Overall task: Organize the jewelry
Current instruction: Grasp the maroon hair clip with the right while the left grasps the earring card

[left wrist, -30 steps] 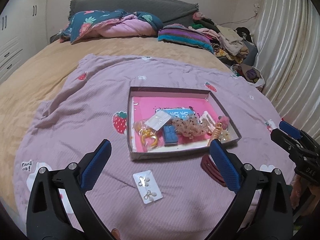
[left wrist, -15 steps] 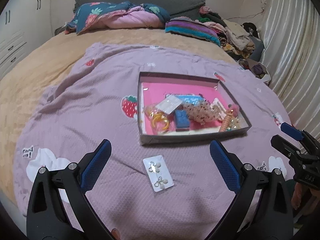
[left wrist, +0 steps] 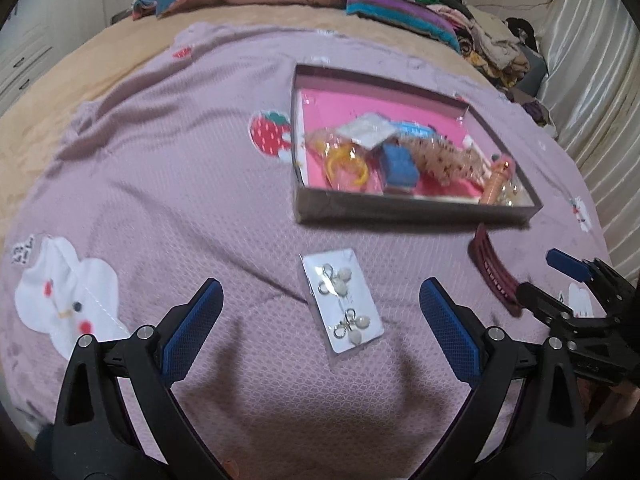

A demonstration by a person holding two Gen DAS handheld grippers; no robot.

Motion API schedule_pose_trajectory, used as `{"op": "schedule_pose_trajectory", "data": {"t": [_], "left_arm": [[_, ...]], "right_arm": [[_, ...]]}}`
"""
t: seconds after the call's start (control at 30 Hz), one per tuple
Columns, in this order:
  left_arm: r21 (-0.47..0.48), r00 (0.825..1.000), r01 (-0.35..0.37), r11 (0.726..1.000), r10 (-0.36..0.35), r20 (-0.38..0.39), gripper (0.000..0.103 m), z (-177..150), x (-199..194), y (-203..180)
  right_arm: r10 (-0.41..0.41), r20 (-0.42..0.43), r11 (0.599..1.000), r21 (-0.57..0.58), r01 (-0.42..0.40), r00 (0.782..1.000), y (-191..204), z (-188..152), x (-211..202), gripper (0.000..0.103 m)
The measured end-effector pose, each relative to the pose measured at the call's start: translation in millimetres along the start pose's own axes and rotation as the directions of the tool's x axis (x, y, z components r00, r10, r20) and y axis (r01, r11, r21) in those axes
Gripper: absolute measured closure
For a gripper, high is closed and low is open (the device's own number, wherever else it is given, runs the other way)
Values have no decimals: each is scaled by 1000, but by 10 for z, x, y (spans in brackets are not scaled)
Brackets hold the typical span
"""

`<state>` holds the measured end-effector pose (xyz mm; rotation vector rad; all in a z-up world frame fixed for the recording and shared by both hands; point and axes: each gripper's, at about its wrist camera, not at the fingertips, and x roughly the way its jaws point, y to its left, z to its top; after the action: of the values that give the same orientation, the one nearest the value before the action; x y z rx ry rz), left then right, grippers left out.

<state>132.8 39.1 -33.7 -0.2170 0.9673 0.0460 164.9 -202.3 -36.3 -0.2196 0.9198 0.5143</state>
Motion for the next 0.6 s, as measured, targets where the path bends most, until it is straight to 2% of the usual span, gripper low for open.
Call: {"op": "schedule_pose_trajectory", "data": {"t": [0.2, 0.3, 0.37, 0.47, 0.5, 0.53, 0.6], "left_arm": [[21, 999, 18, 1000, -18, -35, 19, -70, 160, -95], [28, 998, 25, 999, -23, -50, 23, -90, 233, -133], [35, 998, 30, 999, -28, -59, 29, -109, 278, -164], [47, 998, 24, 999, -21, -67, 34, -126, 344, -215], [53, 998, 20, 998, -17, -68, 36, -128, 360, -233], [64, 998, 13, 998, -8, -67, 38, -137, 376, -256], [81, 998, -1, 997, 6, -67, 43, -151, 397, -277]], "right_arm": [[0, -56, 1000, -21, -1, 998, -4, -25, 302, 23], [23, -96, 1000, -16, -25, 995, -8, -79, 427, 33], [28, -88, 999, -26, -30, 996, 18, -114, 428, 41], [43, -84, 998, -46, -47, 996, 82, -157, 388, 57], [47, -83, 997, -51, -51, 995, 100, -158, 373, 67], [62, -85, 997, -50, -67, 994, 114, -168, 359, 71], [83, -85, 996, -31, -86, 993, 130, -196, 320, 71]]}}
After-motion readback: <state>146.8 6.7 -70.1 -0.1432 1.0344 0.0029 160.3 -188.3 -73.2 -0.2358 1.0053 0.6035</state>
